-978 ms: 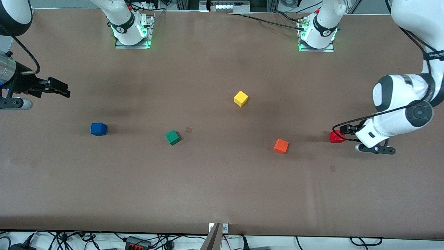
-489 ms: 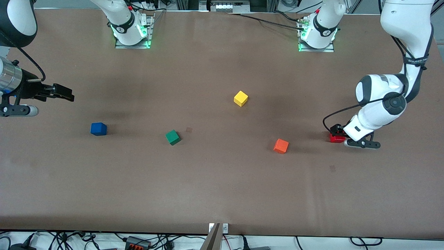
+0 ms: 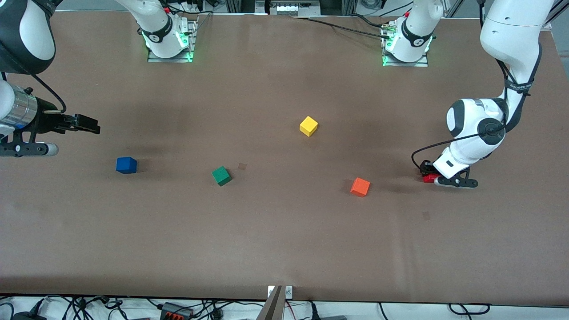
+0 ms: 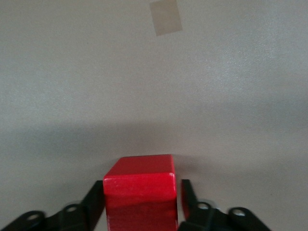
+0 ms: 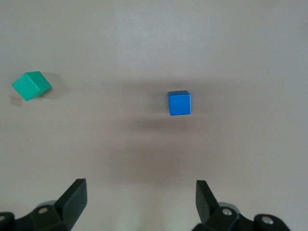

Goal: Pass red block to right arm, stack on blue
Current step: 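Lift the red cube with the left gripper while the right gripper approaches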

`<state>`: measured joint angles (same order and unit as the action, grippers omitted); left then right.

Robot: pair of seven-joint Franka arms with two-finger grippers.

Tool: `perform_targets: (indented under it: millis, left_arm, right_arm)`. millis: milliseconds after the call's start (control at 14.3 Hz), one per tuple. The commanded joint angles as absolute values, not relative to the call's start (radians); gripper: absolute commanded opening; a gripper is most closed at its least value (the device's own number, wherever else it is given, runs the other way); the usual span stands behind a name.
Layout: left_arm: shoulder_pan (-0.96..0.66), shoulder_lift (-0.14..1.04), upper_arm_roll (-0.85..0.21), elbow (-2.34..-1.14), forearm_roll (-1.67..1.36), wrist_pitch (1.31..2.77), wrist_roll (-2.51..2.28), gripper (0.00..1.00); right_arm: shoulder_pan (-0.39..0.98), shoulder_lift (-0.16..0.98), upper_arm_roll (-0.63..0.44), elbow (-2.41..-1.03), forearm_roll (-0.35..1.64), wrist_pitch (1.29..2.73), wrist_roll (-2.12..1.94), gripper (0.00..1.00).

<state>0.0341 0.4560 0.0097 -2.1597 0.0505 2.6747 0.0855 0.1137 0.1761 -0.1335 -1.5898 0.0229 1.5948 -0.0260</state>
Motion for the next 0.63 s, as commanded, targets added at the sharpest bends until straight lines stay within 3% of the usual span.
perform_targets:
  millis: [0, 70, 279, 419, 559]
  left_arm:
    - [0.040, 0.460, 0.011, -2.154, 0.046, 2.684, 0.133, 0.16]
    - [0.041, 0.459, 0.011, -2.151, 0.046, 2.683, 0.182, 0.11]
    - [0.054, 0.451, 0.011, -2.103, 0.046, 2.660, 0.259, 0.10]
    - [0.054, 0.448, 0.009, -2.025, 0.046, 2.517, 0.268, 0.10]
    - [0.051, 0.449, 0.008, -1.894, 0.046, 2.284, 0.272, 0.10]
  right_arm:
    - [0.112, 0.183, -0.127, -1.575, 0.040, 1.588, -0.028, 1.00]
    - [0.117, 0.192, -0.123, -1.575, 0.040, 1.579, -0.034, 1.00]
    - [0.138, 0.204, -0.121, -1.572, 0.078, 1.583, -0.037, 1.00]
    - [0.133, 0.206, -0.124, -1.572, 0.223, 1.577, -0.038, 1.00]
    - [0.132, 0.219, -0.124, -1.572, 0.337, 1.577, -0.038, 1.00]
